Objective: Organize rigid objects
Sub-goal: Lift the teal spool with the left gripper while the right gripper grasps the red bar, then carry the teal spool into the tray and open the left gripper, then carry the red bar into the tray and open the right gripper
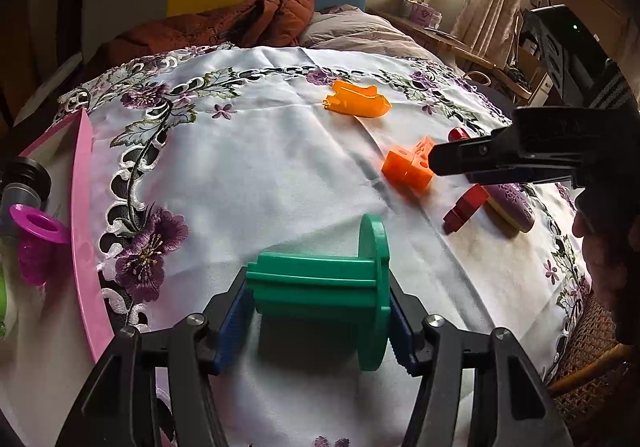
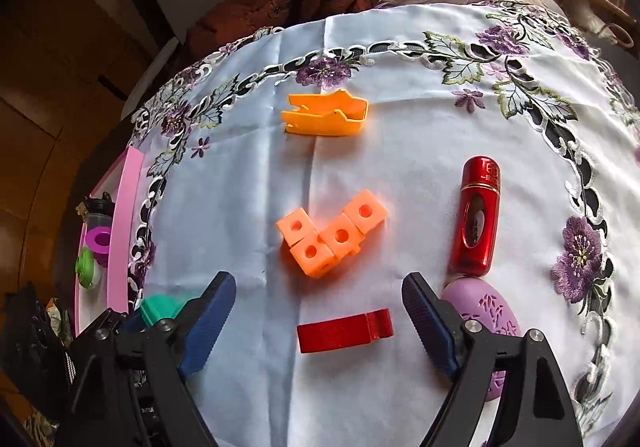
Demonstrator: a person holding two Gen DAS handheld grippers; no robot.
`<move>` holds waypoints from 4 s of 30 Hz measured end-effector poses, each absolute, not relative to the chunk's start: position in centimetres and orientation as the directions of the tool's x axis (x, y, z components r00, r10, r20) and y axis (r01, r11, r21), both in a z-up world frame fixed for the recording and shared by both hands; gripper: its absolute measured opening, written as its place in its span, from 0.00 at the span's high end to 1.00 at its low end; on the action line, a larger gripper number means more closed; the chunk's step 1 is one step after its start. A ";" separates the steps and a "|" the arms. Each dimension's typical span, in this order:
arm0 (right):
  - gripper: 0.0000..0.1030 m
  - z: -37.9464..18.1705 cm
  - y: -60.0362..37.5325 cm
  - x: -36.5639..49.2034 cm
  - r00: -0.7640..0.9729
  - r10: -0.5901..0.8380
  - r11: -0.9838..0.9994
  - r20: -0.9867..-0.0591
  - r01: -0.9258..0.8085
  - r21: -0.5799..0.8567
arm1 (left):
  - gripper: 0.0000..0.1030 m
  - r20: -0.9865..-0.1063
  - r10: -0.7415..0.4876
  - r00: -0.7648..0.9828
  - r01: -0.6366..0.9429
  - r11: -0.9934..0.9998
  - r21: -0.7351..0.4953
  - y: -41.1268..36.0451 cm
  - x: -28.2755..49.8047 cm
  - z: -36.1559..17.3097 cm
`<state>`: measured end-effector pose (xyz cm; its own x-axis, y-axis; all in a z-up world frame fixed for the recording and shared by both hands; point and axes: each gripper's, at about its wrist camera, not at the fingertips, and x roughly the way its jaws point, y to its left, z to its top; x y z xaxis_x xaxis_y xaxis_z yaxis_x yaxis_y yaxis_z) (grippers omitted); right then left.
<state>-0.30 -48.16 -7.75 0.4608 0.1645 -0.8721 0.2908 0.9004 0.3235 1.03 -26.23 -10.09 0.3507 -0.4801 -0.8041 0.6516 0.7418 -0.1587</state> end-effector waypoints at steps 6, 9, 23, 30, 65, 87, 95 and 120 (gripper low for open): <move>0.52 -8.9 -46.5 -0.8 0.368 0.095 0.948 -0.925 0.251 0.197 | 0.41 -0.800 -0.488 0.349 0.645 0.745 -0.173 -25.9 1.1 -10.0; 0.53 -9.4 -45.7 -0.8 0.350 0.064 0.964 -0.935 0.219 0.148 | 0.46 -0.793 -0.501 0.348 0.635 0.748 -0.194 -25.4 1.1 -9.5; 0.54 -9.7 -44.9 0.1 0.378 0.038 0.975 -0.925 0.188 0.117 | 0.46 -0.735 -0.534 0.418 0.612 0.763 -0.207 -22.7 -0.4 -5.6; 0.54 -9.8 -44.5 0.1 0.385 -0.002 0.984 -0.923 0.165 0.067 | 0.46 -0.708 -0.497 0.502 0.573 0.804 -0.158 -21.0 -0.8 -3.0; 0.55 -10.0 -43.9 0.2 0.393 -0.051 0.991 -0.918 0.134 0.002 | 0.46 -0.749 -0.194 0.634 0.226 0.972 -0.060 -6.9 1.5 -3.6; 0.55 -9.9 -43.9 0.3 0.392 -0.054 0.992 -0.918 0.129 -0.004 | 0.46 -0.829 -0.116 0.548 0.125 0.991 -0.056 -3.6 5.2 -8.6; 0.55 -9.9 -43.9 0.3 0.392 -0.055 0.992 -0.918 0.129 -0.004 | 0.46 -0.835 -0.120 0.537 0.118 0.991 -0.067 -4.3 8.4 -9.2; 0.55 -8.2 -43.3 -0.5 0.438 -0.041 0.990 -0.898 0.140 0.023 | 0.27 -0.766 -0.120 0.631 0.085 0.993 -0.085 -2.0 3.2 -4.3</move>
